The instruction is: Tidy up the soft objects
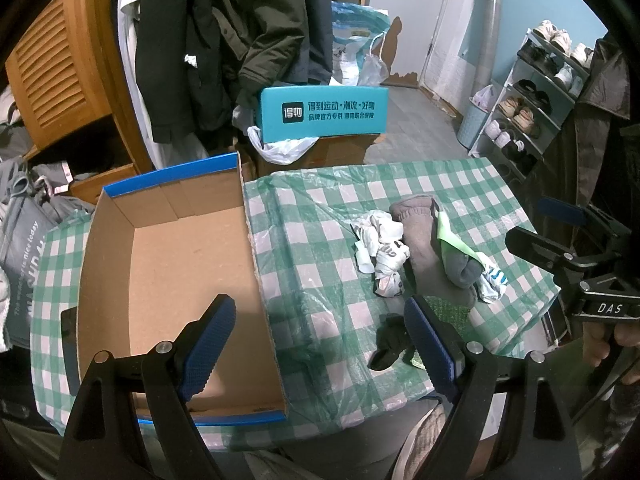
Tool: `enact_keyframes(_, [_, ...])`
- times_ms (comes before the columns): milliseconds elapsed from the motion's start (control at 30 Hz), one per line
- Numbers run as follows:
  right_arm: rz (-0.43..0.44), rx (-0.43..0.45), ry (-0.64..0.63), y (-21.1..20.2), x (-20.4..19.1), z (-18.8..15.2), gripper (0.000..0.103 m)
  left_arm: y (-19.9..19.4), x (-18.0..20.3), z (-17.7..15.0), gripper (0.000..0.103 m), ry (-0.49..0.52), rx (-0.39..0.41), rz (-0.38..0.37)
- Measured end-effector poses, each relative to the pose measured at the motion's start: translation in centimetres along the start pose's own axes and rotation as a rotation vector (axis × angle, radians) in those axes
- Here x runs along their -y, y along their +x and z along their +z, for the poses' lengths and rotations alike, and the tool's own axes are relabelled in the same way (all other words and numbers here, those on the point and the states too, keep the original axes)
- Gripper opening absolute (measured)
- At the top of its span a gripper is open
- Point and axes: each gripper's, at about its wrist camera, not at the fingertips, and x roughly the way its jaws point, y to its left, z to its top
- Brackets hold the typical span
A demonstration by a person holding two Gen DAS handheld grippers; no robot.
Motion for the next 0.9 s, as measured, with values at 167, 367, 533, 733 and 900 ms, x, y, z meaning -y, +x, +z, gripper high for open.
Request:
enact_keyframes(167, [0.0, -0.001, 0.0, 0.0, 0.1, 0.0, 0.101, 0.0, 0.0, 0.0, 0.088, -0.002, -0.001, 0.0])
enact_keyframes(367, [0.0, -0.001, 0.001, -0.3, 0.4, 0.1, 0.101, 0.0, 0.0, 0.0, 0.088, -0.002, -0.001, 0.0])
enact_keyframes(533, [-0.005, -0.002, 0.0, -0.3, 0.6, -0.1, 0.101, -0.1, 0.7, -0.6, 0.088, 0.001, -0.007, -0.003])
enact_keyframes(733, [-0.023, -0.014, 0.013, 0.3, 1.1, -0.2, 0.101, 0.5, 2.1, -1.5, 0.088, 0.003, -0.043, -0.023])
enact_keyframes(900, [-0.051, -0.026, 0.029, -0.1, 2.9, -1.0, 0.101, 1.4, 3.0, -1.5, 0.088, 0.015, -0.086, -0.028])
